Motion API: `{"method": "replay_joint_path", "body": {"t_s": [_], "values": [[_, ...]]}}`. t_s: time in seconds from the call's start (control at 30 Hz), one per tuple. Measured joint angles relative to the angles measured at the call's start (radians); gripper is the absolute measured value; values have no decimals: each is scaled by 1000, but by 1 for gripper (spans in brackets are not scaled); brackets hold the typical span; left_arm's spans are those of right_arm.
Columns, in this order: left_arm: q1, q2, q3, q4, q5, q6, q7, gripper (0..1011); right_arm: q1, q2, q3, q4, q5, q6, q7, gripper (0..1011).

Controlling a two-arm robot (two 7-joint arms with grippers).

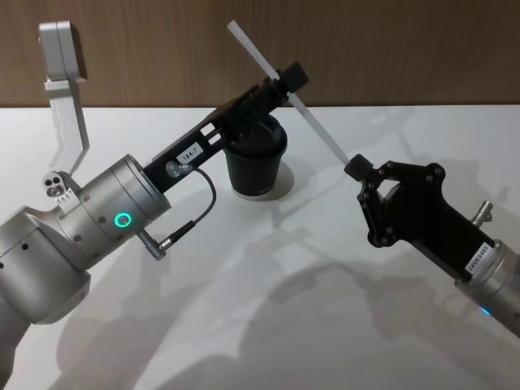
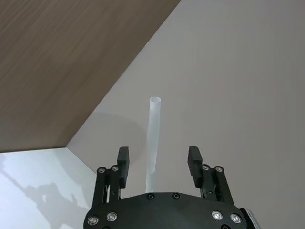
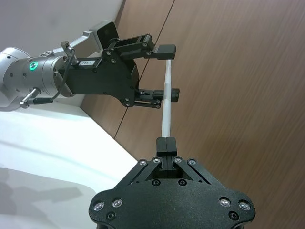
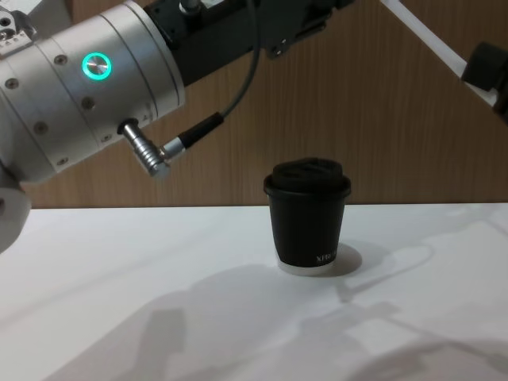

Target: Pick up the straw with one hand, pass it to the other hand, and insert it into the cup.

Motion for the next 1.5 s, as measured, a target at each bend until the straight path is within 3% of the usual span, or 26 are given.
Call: {"method": "replay_joint_path", "body": {"t_s": [0.77,0.9,1.03,1.5], "values": [[-3,-7,6,5,-5,-5,-3,88,0,0,0,0,0,0,0,0],[-4,-7,7,5,-6,-5,-3,57,0,0,0,0,0,0,0,19],[-4,-8,7,5,-6,-5,-3,34,0,0,0,0,0,0,0,104],[-9,-2,13,4,8,-16,-1,19,0,0,0,0,0,0,0,542]]}}
